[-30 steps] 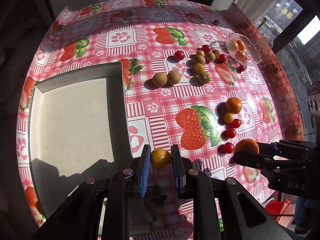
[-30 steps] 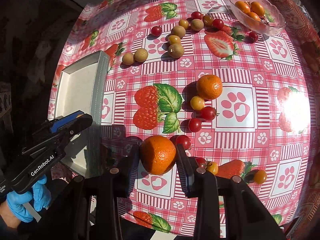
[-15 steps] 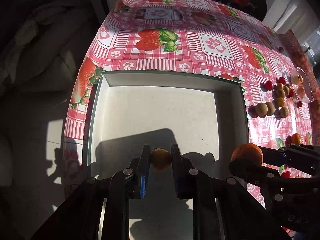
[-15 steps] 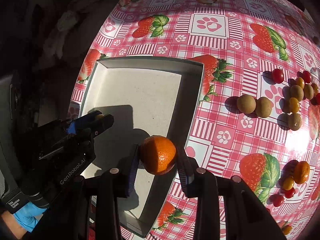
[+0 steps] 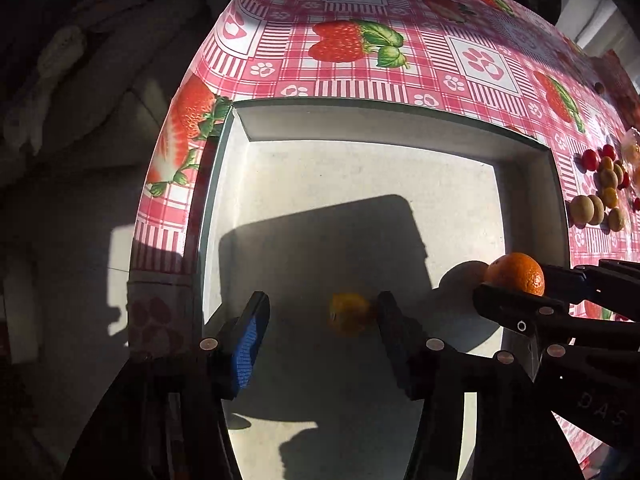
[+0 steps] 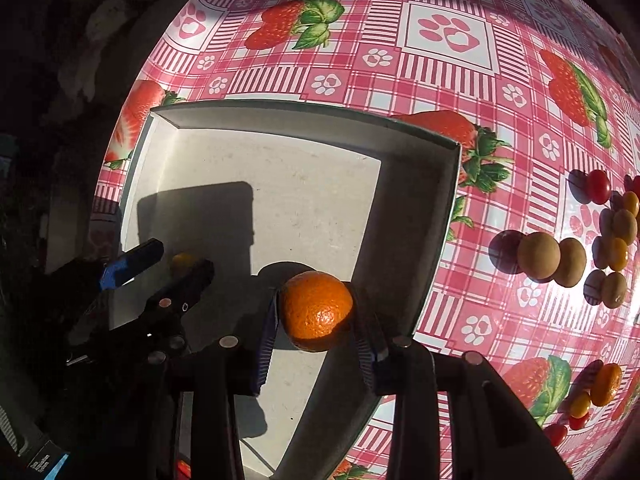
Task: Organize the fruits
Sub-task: 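Carry both fruits into the white tray and open both grippers to release them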
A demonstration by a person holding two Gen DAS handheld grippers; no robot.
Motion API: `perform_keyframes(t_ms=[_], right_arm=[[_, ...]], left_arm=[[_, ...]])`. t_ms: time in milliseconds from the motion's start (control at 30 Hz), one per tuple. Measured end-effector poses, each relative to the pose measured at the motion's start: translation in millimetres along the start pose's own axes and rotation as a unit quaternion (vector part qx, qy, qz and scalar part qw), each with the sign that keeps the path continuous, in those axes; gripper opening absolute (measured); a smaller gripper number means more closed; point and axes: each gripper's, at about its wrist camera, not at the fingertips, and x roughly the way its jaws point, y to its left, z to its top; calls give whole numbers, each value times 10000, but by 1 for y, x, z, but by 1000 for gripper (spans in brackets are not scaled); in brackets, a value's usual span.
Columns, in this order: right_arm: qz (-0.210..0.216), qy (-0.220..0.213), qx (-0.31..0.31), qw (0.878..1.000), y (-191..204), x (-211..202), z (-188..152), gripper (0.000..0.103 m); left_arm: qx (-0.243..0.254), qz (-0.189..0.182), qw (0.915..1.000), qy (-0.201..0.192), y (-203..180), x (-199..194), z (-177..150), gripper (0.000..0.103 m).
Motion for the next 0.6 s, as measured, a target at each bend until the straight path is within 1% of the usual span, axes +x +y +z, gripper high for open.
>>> perform_keyframes(t_ms=[33,67,133,200,233,300,367,467,600], right_arm=[[22,4,51,10000,1,2,3,43],[112,8,90,9999,-1,1,2,46],[239,-31,134,9996,-4,-1,6,52],[493,-135,177,9985,-3,-7,6,81],[551,-199,197,9981,-1,-11,6,86],[402,-340,182,9984,2,-22,4,87],[363,-419,187,9983,1,-30,-1,87],[285,-496,333,9978,-16,-41,-13,87],[174,-579,635,9961,-43,-53,-43,87]], left_arm=[[-65,-42,10000,-17,5,0,-2,74],[-89,-137,9999,-26,8,0,-3,74],[-12,-125,9999,25,7,0,-6,74],[129,-90,9999,56,3,0,-9,74],[203,-68,9998,50,1,-2,-9,74],[341,-25,9994,-11,-4,-9,-11,74],[444,-61,9990,-74,-9,-18,-14,74],[654,-100,9977,-124,-20,-29,-20,74],[1050,-124,9943,-151,-44,-41,-35,74]])
